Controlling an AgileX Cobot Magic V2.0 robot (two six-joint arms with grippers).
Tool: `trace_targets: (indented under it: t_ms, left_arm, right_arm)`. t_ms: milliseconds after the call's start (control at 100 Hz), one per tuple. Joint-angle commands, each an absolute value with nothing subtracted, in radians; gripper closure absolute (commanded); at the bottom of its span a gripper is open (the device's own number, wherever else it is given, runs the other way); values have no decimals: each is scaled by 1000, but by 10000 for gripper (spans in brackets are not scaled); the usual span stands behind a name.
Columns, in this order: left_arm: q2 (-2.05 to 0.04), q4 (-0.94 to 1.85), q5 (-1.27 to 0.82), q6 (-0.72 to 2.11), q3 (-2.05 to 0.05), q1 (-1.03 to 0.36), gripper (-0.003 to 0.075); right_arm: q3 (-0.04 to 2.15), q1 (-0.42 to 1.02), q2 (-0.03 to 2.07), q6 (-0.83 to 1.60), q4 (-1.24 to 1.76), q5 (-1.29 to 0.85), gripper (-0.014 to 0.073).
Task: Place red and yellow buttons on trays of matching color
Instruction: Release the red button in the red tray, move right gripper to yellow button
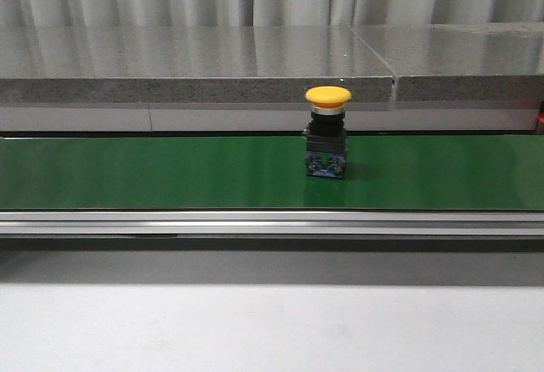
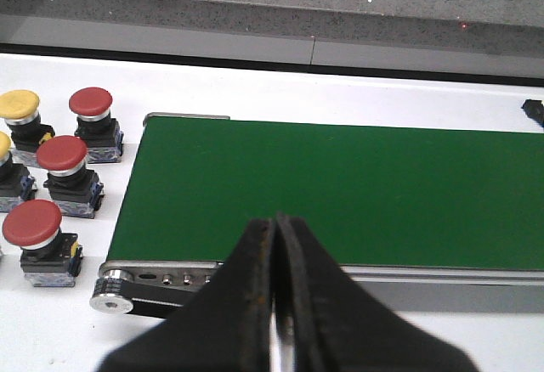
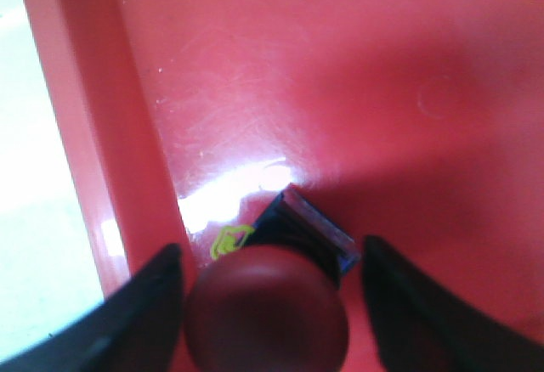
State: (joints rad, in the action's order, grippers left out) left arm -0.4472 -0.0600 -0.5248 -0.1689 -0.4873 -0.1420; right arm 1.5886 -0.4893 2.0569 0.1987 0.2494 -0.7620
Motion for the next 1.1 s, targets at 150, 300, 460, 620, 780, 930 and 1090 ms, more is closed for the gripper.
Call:
trace_targets:
  t_ms: [150,300,460,620,780,930,1090]
  left_arm:
    - [-451,-54,-455,-175,-515,-151,739]
    - [-451,-54,-455,-175,-515,-151,739]
    - [-451,-54,-455,-175,-515,-151,739]
    - [-451,-54,-455,-175,-515,-151,739]
    - [-451,-54,-455,-175,-515,-151,739]
    - [-451,-54,-455,-175,-515,-151,739]
    - [-451,-54,-455,-175,-515,-151,739]
  right_arm:
    - [1621,-495,1973,218,254,-711,-64]
    - [1621,-495,1914,230,254,-695,-61]
    - [1618,-485,1813,252,255,-718,-61]
    - [1617,-442,1710,328,255,-799,-61]
    - [1617,-381,1640,350,255,-930,-61]
    - [1565,-334,1581,350,255,-1000,-61]
    - [1395,-286,1481,353,255,-959,-61]
